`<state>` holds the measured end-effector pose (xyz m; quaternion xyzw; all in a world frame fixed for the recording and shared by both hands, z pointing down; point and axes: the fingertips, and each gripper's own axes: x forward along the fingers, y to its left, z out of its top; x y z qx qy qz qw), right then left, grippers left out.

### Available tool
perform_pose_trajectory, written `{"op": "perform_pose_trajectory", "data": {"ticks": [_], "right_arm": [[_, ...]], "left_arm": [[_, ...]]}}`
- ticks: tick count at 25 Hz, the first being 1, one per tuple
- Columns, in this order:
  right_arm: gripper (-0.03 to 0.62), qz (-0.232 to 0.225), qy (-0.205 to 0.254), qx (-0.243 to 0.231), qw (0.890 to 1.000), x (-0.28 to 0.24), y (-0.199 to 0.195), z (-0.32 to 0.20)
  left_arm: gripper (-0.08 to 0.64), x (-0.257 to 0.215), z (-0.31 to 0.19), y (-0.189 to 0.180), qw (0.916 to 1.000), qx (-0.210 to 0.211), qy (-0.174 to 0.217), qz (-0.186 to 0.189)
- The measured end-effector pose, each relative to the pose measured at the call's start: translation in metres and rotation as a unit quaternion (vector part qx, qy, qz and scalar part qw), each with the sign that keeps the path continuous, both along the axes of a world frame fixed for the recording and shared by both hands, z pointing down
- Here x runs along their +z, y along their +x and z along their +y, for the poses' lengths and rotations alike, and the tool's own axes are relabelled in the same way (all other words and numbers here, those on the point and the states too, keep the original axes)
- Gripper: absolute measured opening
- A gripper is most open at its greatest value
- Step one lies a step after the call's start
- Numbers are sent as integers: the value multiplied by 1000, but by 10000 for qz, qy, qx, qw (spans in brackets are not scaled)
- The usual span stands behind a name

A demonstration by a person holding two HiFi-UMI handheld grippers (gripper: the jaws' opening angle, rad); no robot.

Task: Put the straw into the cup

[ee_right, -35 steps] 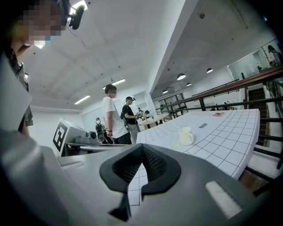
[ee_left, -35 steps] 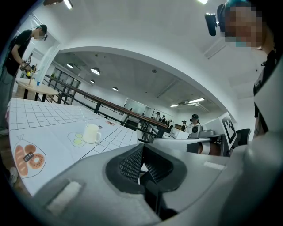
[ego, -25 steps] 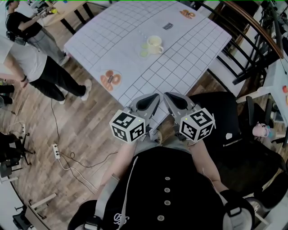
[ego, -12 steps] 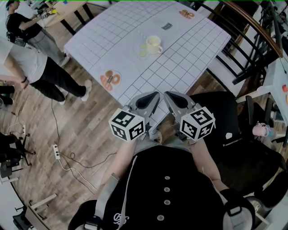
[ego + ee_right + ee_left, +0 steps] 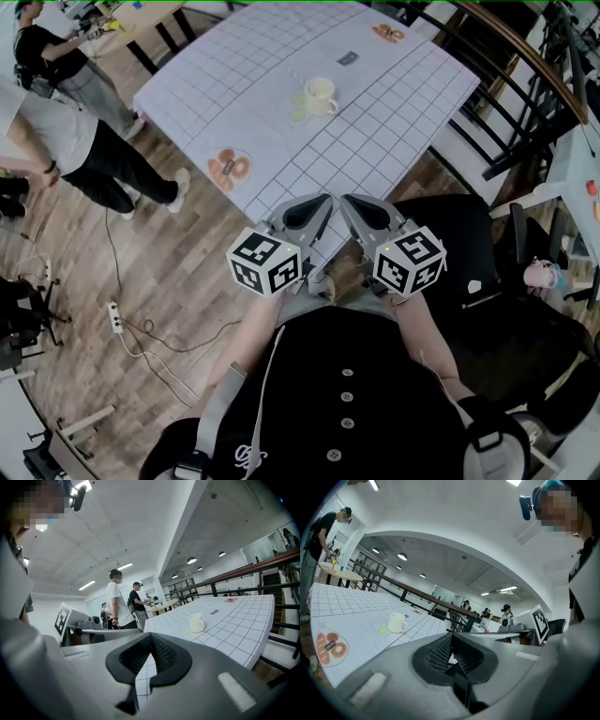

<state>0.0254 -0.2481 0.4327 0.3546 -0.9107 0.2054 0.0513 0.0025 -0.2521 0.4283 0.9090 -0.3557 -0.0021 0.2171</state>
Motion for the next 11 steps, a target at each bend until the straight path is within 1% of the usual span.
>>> {"op": "perform_pose_trajectory", "data": {"ticks": [5,11], "right_arm": [[0,40,8,17,10000,-6,-1,14],[-2,36,-52,-63,10000,5,0,-6]], "left_arm": [[-2,-5,14,0,10000,62,1,6],[-2,5,-6,4,10000,56,-52,-32]]}}
